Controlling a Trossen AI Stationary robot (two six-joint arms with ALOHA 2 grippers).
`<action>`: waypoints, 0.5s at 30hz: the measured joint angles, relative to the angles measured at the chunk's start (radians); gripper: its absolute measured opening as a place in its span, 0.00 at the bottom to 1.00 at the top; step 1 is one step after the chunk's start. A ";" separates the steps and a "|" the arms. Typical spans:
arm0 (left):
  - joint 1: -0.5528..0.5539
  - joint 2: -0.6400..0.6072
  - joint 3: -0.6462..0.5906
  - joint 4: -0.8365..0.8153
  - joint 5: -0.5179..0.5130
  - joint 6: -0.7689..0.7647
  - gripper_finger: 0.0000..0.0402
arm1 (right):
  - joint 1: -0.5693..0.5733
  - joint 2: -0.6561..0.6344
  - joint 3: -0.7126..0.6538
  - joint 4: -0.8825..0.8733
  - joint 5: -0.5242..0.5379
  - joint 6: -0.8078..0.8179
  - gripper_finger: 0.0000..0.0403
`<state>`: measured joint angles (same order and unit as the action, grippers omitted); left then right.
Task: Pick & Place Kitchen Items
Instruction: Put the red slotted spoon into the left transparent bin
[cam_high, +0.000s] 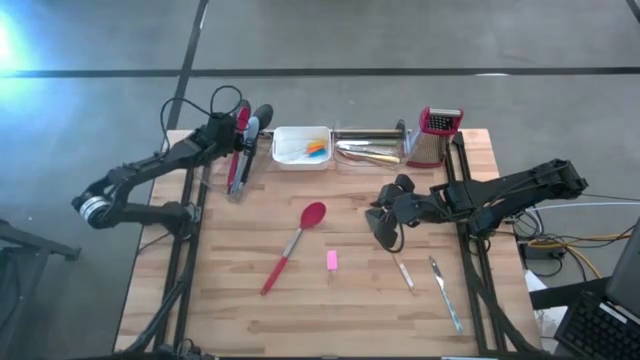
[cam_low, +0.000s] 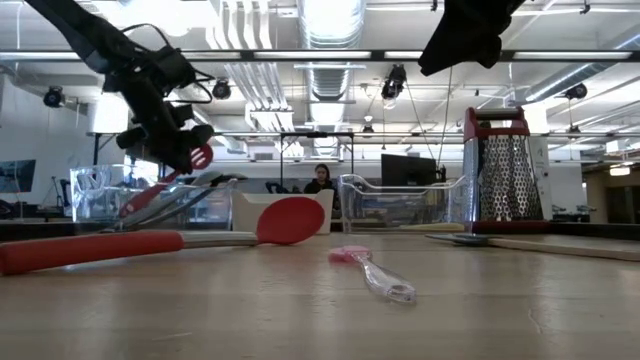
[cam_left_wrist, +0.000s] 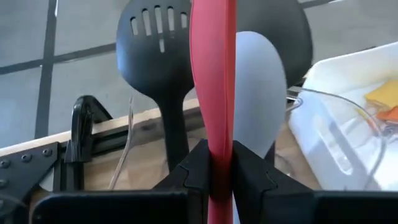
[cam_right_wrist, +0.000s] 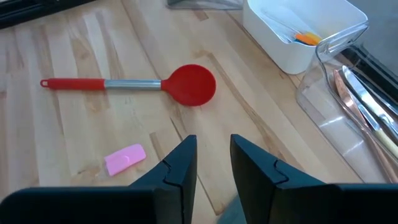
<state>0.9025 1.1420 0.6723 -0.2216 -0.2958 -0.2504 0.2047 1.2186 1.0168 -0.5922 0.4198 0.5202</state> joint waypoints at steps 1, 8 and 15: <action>0.003 0.003 -0.009 0.018 0.000 -0.001 0.11 | 0.000 0.000 0.000 0.000 0.000 0.000 0.22; 0.024 0.051 -0.040 0.084 -0.003 -0.001 0.11 | 0.000 0.000 0.000 0.001 0.000 0.004 0.24; 0.026 0.094 -0.040 0.091 0.000 0.013 0.20 | 0.000 0.000 0.000 0.002 0.000 0.004 0.22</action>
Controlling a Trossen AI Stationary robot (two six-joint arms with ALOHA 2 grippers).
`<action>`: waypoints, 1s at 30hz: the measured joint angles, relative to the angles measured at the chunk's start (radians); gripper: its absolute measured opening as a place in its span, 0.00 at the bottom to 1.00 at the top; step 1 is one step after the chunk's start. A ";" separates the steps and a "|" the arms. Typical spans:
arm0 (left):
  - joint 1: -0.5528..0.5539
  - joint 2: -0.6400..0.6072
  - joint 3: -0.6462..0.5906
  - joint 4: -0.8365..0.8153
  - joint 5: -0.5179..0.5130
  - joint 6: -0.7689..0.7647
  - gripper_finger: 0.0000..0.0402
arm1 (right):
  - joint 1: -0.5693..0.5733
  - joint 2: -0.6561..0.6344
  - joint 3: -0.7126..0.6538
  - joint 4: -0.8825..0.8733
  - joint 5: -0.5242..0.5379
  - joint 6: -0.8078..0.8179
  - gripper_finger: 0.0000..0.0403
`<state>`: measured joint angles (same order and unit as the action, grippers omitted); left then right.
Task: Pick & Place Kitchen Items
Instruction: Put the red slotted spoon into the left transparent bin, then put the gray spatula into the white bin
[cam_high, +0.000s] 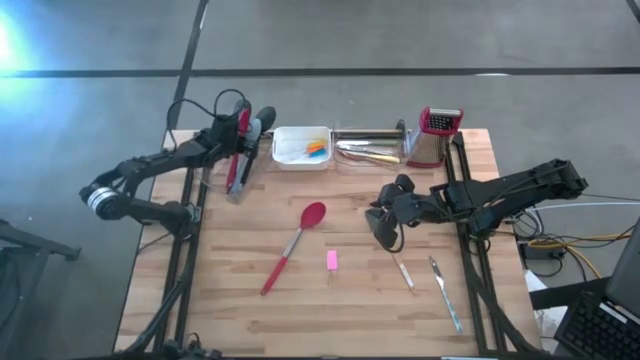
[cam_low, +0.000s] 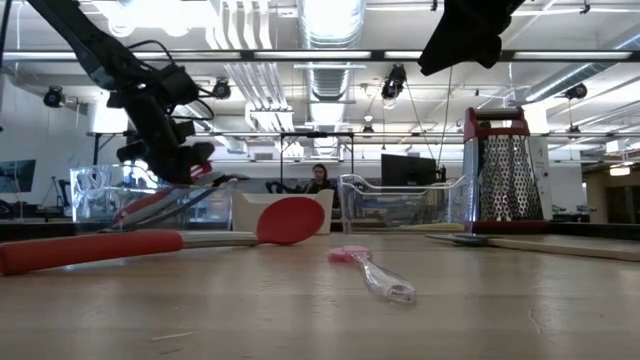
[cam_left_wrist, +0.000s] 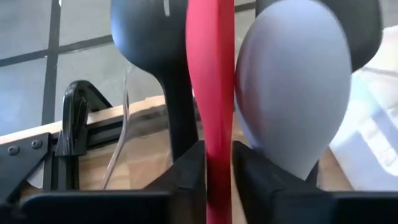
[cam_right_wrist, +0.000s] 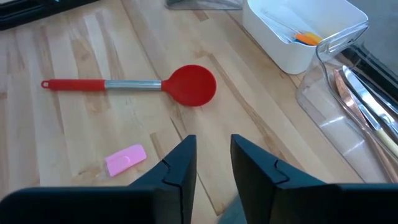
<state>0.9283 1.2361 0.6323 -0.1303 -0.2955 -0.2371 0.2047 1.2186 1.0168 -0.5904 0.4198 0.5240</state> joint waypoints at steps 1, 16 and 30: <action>0.000 0.003 0.000 -0.002 0.000 0.000 0.24 | 0.000 0.000 0.000 0.000 0.000 0.000 0.22; 0.000 -0.097 0.036 -0.089 0.000 0.028 0.50 | 0.000 0.000 0.000 0.000 -0.006 0.000 0.21; -0.015 -0.298 0.195 -0.339 0.523 0.001 0.51 | 0.000 0.000 0.000 0.000 -0.010 0.000 0.19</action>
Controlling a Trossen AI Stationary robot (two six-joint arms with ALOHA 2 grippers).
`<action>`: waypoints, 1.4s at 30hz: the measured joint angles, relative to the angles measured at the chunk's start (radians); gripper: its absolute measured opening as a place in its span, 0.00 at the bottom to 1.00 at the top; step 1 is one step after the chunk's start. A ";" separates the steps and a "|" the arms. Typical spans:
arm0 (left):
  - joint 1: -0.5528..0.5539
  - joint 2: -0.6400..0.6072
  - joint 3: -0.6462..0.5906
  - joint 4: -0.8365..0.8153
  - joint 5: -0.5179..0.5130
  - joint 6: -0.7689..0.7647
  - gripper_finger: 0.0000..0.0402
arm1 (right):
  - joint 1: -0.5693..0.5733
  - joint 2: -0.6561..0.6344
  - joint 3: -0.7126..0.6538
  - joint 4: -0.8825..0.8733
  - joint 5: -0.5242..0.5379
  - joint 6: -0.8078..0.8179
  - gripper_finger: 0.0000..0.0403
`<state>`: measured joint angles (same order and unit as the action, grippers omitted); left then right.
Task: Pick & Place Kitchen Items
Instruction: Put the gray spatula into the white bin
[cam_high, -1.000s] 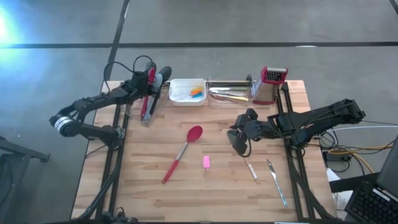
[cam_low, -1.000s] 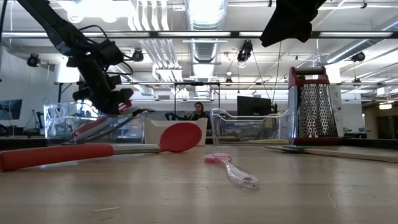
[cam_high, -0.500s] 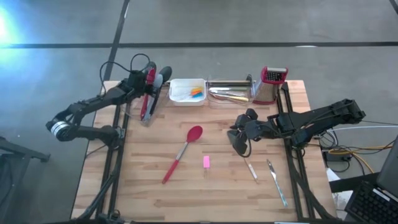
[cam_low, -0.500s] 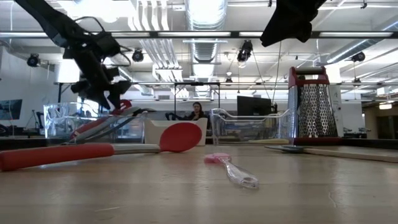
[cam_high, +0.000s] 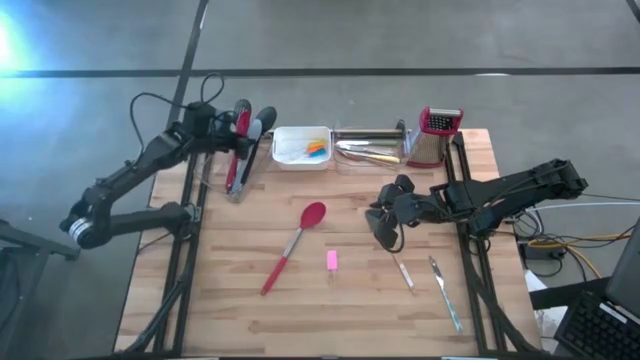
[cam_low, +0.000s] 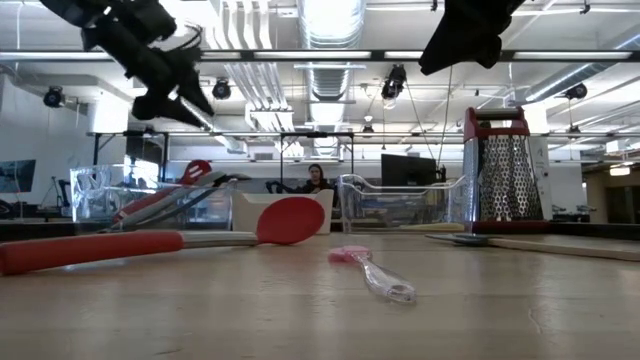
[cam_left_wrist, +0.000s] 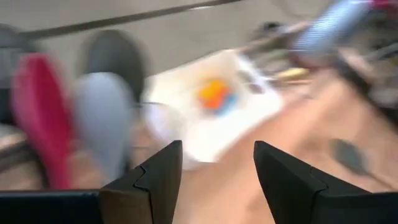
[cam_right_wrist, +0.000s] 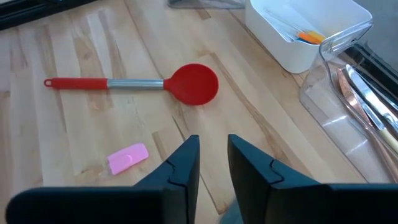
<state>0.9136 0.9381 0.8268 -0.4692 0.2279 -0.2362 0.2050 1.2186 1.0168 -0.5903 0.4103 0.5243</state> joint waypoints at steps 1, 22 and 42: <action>-0.007 -0.014 0.000 0.002 0.038 -0.007 0.51 | 0.000 0.000 0.000 0.000 -0.001 0.000 0.18; -0.791 -0.071 -0.109 0.172 -0.425 -0.109 0.46 | 0.063 0.027 0.000 -0.133 -0.079 0.377 0.15; -0.951 0.200 -0.113 0.109 -0.432 -0.243 0.46 | 0.087 0.117 -0.001 -0.351 -0.142 0.594 0.14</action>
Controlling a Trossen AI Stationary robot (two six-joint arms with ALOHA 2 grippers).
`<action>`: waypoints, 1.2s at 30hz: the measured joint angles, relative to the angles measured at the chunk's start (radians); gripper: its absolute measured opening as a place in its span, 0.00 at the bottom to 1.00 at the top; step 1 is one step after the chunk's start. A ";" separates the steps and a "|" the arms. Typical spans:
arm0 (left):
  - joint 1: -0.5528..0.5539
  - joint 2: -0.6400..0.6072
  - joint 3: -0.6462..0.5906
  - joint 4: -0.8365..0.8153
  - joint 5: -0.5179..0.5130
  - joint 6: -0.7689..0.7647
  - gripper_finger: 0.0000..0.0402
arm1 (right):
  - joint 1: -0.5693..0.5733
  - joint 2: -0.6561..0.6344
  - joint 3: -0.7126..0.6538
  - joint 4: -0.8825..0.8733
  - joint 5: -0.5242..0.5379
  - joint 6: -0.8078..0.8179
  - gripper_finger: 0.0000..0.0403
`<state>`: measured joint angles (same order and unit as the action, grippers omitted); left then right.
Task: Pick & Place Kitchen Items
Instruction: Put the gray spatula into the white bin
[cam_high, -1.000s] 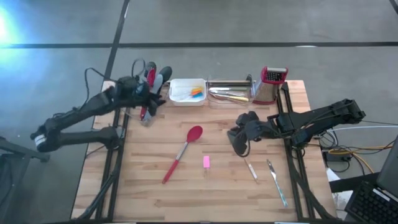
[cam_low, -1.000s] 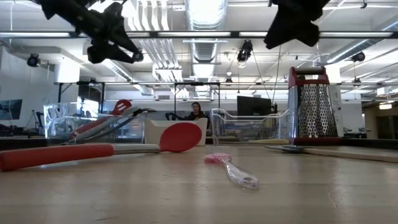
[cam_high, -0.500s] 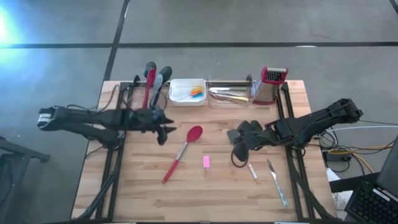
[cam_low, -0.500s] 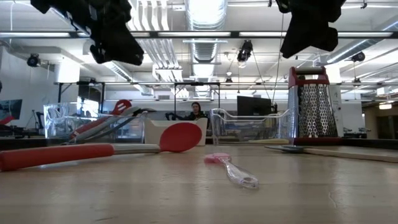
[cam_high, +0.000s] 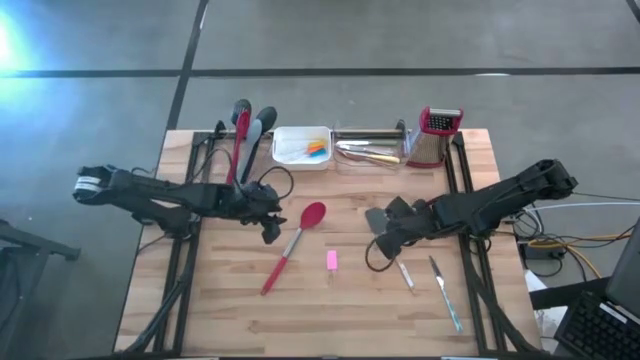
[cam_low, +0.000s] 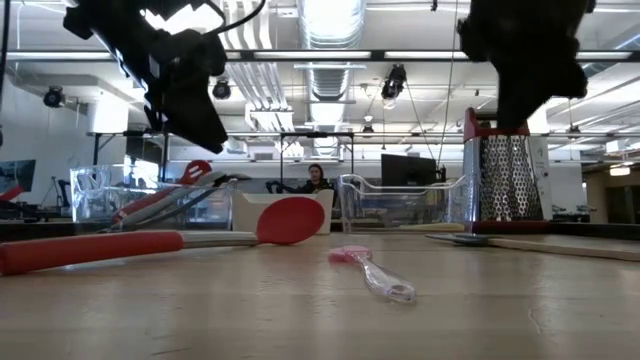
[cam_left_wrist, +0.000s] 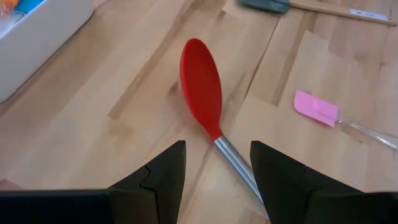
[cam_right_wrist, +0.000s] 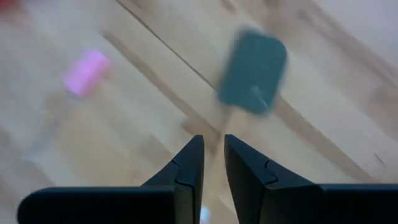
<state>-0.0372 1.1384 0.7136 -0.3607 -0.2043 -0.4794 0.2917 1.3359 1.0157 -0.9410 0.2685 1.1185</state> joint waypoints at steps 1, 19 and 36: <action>0.001 0.000 0.000 0.002 0.000 0.009 0.46 | 0.000 0.016 0.000 -0.022 -0.009 0.012 0.14; 0.005 -0.024 0.000 0.029 -0.058 0.058 0.46 | -0.074 0.292 0.007 0.006 -0.100 -0.019 0.37; 0.005 -0.024 0.000 0.028 -0.056 0.058 0.46 | -0.156 0.394 -0.020 0.096 -0.196 -0.113 0.38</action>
<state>-0.0322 1.1145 0.7136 -0.3325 -0.2604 -0.4210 0.1360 1.7298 0.9955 -0.8449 0.0723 1.0050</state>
